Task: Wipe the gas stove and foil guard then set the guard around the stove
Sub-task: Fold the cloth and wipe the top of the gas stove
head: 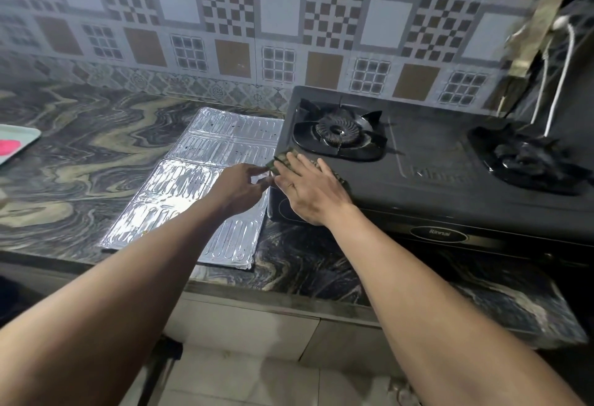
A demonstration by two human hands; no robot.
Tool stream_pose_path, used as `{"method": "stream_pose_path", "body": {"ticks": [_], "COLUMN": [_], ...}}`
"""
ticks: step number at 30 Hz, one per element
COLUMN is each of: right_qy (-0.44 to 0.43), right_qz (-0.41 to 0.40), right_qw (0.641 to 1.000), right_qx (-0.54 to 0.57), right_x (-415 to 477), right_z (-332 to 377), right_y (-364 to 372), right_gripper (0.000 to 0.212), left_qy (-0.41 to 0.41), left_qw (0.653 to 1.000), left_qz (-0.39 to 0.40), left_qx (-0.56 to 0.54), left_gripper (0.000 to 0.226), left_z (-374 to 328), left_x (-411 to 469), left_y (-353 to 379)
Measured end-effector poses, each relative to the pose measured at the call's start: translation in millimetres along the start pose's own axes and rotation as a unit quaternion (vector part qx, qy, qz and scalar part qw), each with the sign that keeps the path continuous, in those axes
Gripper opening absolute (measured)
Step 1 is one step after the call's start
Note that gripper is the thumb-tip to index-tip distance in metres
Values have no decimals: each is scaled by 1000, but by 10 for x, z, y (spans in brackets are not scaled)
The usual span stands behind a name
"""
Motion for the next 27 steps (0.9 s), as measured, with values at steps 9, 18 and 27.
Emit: {"method": "stream_pose_path", "body": {"ticks": [9, 18, 27], "right_qy": [33, 124, 241], "right_qz": [-11, -27, -29], "right_qw": [999, 992, 970], "right_qx": [18, -12, -21], "right_x": [-205, -459, -427], "right_z": [-267, -948, -1204], "right_y": [3, -60, -144], "right_gripper": [61, 66, 71], "left_qy": [25, 38, 74], "left_qw": [1000, 999, 994], "left_qz": [-9, -3, 38], "left_qx": [6, 3, 77], "left_gripper": [59, 66, 84], "left_z": [-39, -123, -184], "left_x": [-24, 90, 251], "left_y": [2, -24, -7]}}
Point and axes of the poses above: each hand's wrist, its own x-axis towards the middle knuckle, its own y-axis out of the palm, z = x × y, the point moved 6 cm from there along x, towards the middle knuckle, and after that the axes turned 14 degrees about y, right-handed, at the moved point
